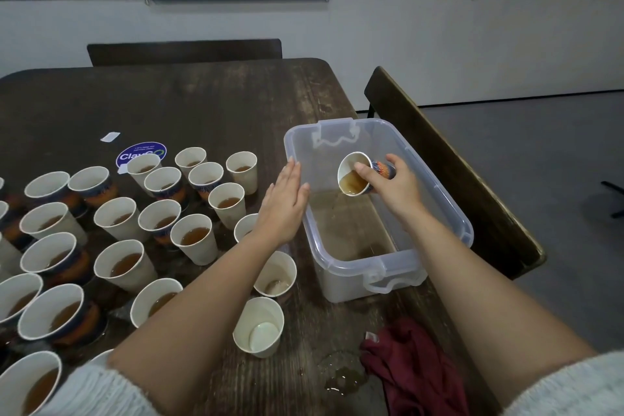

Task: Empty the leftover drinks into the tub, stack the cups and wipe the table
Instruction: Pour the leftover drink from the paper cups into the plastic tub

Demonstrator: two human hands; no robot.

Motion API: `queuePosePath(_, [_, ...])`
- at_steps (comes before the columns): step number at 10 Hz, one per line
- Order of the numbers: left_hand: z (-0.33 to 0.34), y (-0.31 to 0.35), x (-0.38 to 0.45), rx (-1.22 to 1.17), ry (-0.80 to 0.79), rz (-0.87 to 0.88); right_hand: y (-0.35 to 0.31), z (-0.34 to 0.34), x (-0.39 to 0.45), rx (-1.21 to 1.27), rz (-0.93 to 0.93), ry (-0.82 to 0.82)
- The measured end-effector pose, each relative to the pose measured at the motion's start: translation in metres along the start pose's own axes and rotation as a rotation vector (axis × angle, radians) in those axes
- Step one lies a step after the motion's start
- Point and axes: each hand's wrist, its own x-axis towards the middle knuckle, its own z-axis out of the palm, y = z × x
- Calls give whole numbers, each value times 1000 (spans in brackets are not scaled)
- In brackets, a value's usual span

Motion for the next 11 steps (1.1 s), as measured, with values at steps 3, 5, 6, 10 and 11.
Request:
queuePosePath(3, [1,0,0,-2,3,-3,-2,-1,-5,-32,-28,36])
queuePosePath(5, [2,-1,1,3,8,6,-4,-1,-8,-42,-37,31])
queuePosePath(6, [2,-2,1,2,9,7,-5,-1,-9,-51,-36,34])
queuePosePath(10, [2,-2,1,-8,11,1,-7,-1,-11,-73,-38,45])
queuePosePath(11, [3,-2,2,-12,13,5,-7,-2,-12,-85,-42,45])
